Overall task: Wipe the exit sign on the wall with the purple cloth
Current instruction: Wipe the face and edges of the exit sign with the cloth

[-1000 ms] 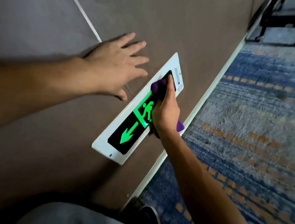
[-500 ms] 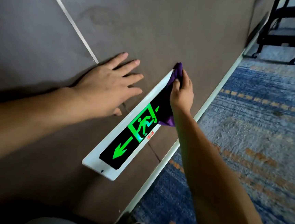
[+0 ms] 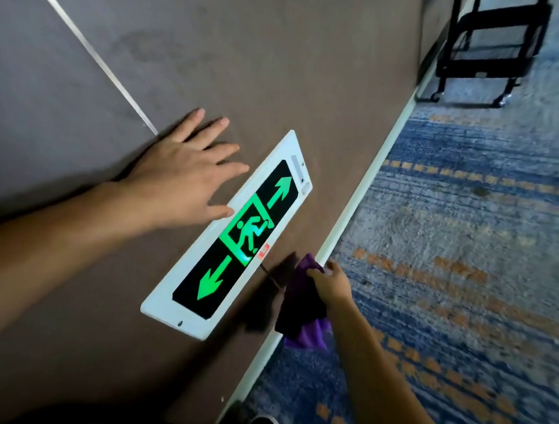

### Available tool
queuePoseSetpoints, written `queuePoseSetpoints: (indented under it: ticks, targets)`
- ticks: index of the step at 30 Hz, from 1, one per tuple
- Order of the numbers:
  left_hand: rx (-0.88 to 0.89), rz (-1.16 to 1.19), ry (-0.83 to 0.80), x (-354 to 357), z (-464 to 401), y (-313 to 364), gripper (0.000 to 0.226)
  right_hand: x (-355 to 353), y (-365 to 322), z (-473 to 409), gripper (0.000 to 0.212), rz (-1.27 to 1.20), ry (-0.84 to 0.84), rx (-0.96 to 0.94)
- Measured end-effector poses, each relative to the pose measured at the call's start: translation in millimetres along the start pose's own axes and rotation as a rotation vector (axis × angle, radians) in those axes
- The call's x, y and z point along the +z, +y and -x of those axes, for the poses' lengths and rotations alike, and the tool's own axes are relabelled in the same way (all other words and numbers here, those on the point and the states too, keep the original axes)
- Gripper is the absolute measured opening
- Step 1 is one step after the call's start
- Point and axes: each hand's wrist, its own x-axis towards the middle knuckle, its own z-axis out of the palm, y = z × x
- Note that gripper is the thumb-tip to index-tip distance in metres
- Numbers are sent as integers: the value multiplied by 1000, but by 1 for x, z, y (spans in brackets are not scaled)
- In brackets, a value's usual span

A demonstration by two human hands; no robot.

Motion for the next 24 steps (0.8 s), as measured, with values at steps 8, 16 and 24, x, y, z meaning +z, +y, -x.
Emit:
queuePoseSetpoints:
  ticks: [8,16,24]
  targets:
    - [-185,829,420,-2,24,89,24,-63,-47,80,51,-693,-156,-190]
    - [-127,1259,62,-4,31,137,66,-98,-81,166,43,-865,-159,-409]
    - [-142,1497,18,1,39,159,43,-85,-63,180,47,-1014,-211,-367]
